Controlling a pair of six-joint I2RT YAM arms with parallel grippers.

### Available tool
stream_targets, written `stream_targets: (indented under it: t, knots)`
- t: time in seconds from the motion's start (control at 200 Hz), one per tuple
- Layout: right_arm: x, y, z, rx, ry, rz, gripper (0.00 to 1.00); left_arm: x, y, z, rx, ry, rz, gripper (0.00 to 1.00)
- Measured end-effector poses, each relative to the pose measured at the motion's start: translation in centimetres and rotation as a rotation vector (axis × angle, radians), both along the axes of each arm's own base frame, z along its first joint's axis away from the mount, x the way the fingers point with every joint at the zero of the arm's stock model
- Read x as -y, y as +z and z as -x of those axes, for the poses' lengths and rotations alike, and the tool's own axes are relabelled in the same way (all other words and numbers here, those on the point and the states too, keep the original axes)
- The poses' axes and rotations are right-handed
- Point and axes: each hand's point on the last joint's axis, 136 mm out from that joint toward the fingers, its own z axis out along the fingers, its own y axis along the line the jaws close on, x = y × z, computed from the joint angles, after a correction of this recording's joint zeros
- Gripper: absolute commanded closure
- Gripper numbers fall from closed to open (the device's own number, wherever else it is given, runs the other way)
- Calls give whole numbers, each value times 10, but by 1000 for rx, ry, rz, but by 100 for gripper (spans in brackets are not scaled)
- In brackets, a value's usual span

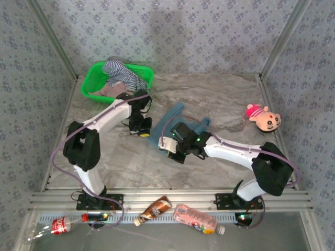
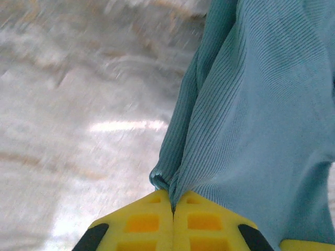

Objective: Fold and stack the tank tops

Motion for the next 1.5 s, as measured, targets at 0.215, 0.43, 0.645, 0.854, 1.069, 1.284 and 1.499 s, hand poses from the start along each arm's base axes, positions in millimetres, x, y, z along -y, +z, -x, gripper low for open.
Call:
stream_targets:
  t: [0.215, 0.43, 0.645, 0.854, 1.069, 1.284, 1.499]
  knots:
    - [-26, 35, 30, -155, 4, -123, 100, -22, 33, 32, -11, 8, -15, 100]
    - [-37, 58, 56, -284, 20, -202, 100, -34, 46, 50, -36, 15, -43, 99]
    - [-28, 64, 38, -400, -70, -256, 100, -23, 44, 31, -28, 5, -34, 97]
    - [-11, 55, 6, -543, -206, -306, 100, 4, 27, -6, -30, -31, 0, 94]
    - [9, 35, -26, -664, -330, -318, 100, 30, 5, -39, -40, -71, 33, 92]
    - [33, 22, -55, -679, -438, -326, 97, 52, -11, -69, -30, -97, 67, 90]
    - [52, 7, -74, -632, -515, -294, 96, 68, -21, -90, -17, -105, 97, 80]
